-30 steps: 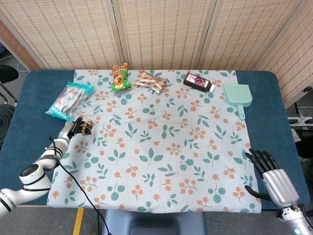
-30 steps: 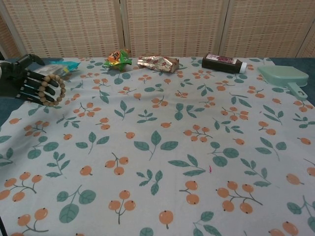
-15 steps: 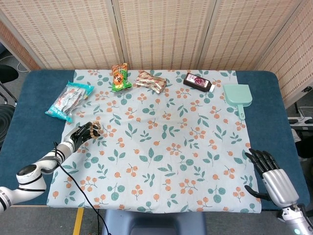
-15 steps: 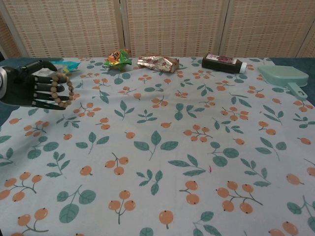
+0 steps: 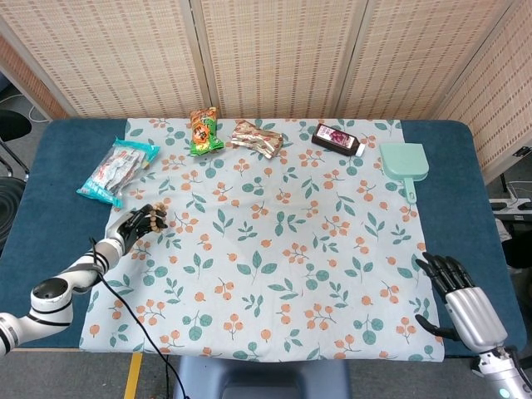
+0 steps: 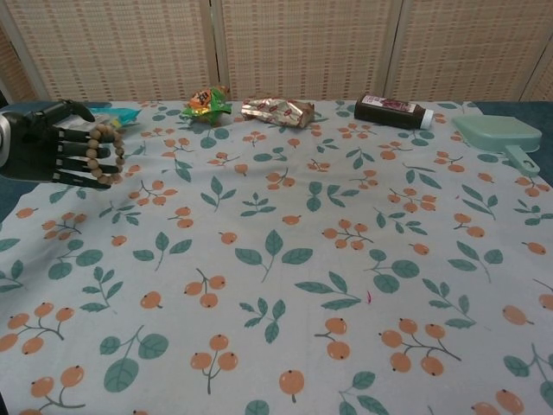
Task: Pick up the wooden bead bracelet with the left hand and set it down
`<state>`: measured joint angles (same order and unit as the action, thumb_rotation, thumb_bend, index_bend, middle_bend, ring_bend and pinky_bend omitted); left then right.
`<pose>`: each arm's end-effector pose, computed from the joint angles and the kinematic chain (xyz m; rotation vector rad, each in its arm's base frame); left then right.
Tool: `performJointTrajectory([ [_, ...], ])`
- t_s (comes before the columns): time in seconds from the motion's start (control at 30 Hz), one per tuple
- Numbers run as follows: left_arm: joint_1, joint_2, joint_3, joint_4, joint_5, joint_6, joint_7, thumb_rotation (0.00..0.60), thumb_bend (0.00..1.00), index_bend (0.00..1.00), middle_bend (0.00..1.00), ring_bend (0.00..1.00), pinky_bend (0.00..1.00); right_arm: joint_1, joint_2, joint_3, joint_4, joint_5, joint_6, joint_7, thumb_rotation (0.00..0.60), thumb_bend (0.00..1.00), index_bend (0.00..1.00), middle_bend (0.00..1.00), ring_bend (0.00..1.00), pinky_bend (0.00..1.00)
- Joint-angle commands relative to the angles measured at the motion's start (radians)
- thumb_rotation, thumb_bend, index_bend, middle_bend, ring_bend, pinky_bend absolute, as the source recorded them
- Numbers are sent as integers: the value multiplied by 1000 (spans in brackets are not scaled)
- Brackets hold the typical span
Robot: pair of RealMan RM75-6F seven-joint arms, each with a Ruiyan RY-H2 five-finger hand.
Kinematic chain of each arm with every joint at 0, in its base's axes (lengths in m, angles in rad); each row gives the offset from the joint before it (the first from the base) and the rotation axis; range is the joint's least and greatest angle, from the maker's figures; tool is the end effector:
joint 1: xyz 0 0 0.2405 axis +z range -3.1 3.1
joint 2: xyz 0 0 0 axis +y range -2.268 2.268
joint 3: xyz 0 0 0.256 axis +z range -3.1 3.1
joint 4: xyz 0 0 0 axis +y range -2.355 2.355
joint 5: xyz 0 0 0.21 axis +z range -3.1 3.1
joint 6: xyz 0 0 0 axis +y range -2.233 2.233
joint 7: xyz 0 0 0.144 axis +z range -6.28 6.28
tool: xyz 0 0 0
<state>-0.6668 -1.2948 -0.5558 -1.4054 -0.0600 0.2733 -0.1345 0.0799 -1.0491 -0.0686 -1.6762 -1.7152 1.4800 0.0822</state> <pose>-0.2186 0.3962 0.0593 -0.5271 -2.4775 -1.0706 -0.2868 -0.1499 0.1477 1.6057 -0.9840 0.9817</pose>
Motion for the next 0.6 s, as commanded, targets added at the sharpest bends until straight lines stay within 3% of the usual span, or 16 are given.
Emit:
performJointTrajectory([
  [0.03,-14,7,24,-6,49,0,-48,208,595,513,601,367,147,-1,2,0,-1,-2,3,2,558,152,0,0,0,0],
  [0.13,-22,10,38,-7,82,2,-86,191,643,514,601,367,146,-3,4,0,0,-4,9,4,558,151,0,0,0,0],
  [0.23,-30,13,54,-8,116,0,-117,210,665,514,601,367,145,-4,4,1,0,-3,12,5,558,151,0,0,0,0],
  [0.6,-50,11,93,0,219,7,-224,219,622,514,601,366,145,-6,5,1,-1,-3,14,3,559,151,0,0,0,0],
])
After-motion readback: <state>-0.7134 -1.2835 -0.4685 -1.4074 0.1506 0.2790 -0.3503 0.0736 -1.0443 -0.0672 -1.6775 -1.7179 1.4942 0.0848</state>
